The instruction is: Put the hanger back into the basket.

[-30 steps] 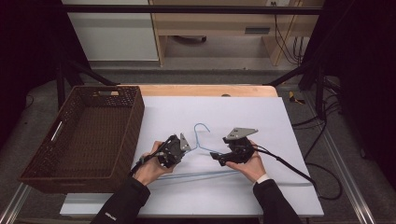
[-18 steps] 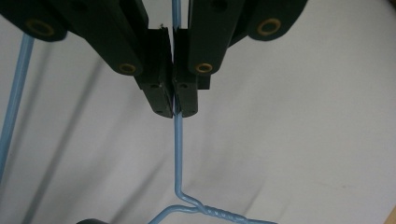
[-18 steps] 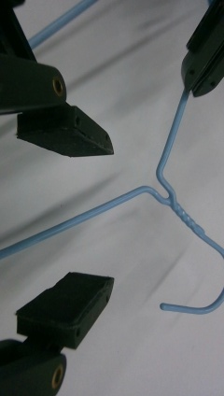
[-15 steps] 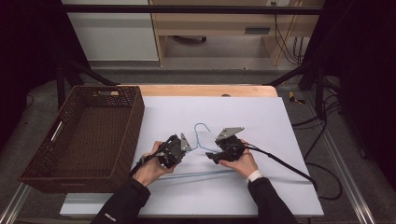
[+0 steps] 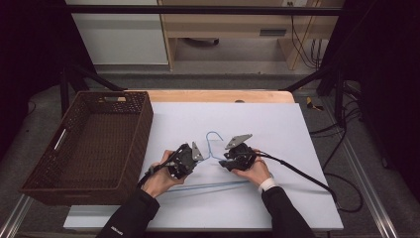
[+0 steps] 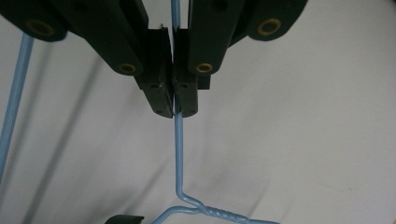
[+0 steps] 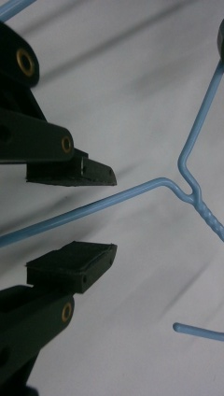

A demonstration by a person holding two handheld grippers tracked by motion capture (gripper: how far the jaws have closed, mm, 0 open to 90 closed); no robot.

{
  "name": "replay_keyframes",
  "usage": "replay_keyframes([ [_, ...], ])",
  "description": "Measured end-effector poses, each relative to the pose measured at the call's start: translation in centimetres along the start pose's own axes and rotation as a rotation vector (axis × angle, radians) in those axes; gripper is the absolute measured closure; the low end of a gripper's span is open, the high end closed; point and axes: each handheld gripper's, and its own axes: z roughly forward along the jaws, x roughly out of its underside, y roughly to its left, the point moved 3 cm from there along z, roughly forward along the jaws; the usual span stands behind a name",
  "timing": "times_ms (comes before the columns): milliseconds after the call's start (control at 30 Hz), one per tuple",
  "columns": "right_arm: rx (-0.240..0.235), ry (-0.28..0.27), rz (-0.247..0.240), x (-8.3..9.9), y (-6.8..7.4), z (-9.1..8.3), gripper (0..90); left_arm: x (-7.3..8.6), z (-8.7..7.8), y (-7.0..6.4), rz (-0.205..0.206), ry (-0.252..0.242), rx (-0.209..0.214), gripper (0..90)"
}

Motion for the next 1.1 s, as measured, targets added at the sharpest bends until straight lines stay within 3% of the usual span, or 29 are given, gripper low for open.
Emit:
replay_keyframes([
  [333,-0.019,-0.002,-0.036,-0.01,0.11,0.10,78.2,-0.01,0.10,-0.10,0.005,0.003,0.002,87.1],
  [767,-0.032,-0.021,-0.112,-0.03,0.33,-0.35,81.6,0.25,0.50,-0.09,-0.001,0.022,0.014,87.0],
  [1100,-0.068,-0.019,-0.166,0.12,0.70,-0.74,84.9,0.45,0.90,-0.11,-0.002,0.038,0.020,86.6],
])
